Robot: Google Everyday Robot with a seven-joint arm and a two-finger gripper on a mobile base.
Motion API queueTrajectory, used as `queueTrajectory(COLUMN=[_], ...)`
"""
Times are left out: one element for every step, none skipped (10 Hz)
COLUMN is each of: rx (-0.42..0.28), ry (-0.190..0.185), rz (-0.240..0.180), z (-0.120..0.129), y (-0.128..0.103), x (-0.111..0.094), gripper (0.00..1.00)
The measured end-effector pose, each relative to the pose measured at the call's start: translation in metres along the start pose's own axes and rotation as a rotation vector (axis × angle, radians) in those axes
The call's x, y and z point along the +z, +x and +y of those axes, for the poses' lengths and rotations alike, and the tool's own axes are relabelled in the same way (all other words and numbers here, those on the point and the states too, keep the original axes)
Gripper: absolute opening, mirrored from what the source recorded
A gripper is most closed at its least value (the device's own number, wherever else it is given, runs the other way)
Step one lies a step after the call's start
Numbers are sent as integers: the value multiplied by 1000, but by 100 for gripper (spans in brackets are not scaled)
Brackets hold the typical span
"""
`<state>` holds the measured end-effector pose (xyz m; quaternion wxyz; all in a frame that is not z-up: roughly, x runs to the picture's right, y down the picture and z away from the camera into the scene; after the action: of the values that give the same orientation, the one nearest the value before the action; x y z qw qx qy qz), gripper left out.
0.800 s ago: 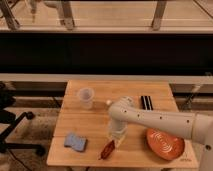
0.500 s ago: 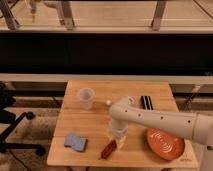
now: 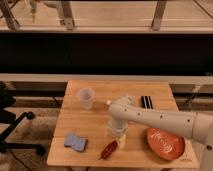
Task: Place the pepper in the ceramic cup
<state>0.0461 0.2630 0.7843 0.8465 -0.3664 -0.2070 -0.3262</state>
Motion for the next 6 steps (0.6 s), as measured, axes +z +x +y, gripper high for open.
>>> queueTrajectory(rx=[-3,9,15,13,16,25], ry=[-1,6,20,25,31,36], rz=[-4,-14,-23,-24,-24,-25], z=[-2,3,3,3,3,4], y=[-2,-2,-6,-10,-13,-14], x=[-3,-2,-1,-1,-1,0], gripper=[53,56,65,73,80,80])
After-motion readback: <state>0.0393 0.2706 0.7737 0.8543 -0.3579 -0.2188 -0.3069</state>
